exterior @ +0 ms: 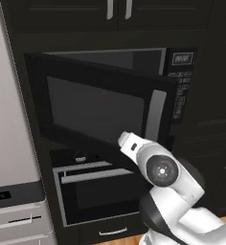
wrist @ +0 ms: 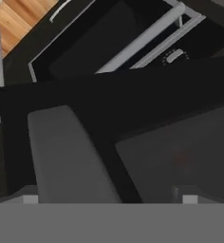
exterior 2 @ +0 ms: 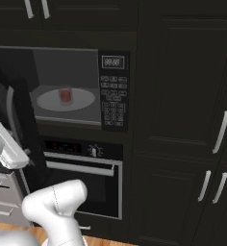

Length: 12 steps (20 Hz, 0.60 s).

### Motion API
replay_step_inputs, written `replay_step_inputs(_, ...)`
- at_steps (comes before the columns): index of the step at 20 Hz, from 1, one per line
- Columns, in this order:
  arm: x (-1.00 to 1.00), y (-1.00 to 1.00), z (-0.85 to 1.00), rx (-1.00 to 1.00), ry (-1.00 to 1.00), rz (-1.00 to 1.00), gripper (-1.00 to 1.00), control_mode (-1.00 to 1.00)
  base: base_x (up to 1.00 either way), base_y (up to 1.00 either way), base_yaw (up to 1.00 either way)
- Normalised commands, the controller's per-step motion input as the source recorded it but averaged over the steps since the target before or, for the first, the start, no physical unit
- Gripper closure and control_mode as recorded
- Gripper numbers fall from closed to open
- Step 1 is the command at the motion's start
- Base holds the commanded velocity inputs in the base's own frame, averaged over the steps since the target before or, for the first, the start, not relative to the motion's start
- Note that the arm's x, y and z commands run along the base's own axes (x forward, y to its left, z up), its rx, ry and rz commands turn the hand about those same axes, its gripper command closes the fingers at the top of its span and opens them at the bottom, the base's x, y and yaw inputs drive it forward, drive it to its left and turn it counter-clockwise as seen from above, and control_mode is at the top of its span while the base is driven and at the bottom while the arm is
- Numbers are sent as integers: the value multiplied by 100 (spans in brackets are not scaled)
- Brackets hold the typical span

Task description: Place the microwavable item in the microwave. Then, close the microwave door and press the start button.

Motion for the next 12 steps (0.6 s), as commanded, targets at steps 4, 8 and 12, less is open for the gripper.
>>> replay_step_inputs(4,90,6,1,0,5,-13,-100,-100,0,0,0)
replay_step_inputs(8,100,22,0,0,7,-20,-100,-100,0,0,0)
replay_step_inputs(12,85,23,0,0,5,-19,-100,-100,0,0,0)
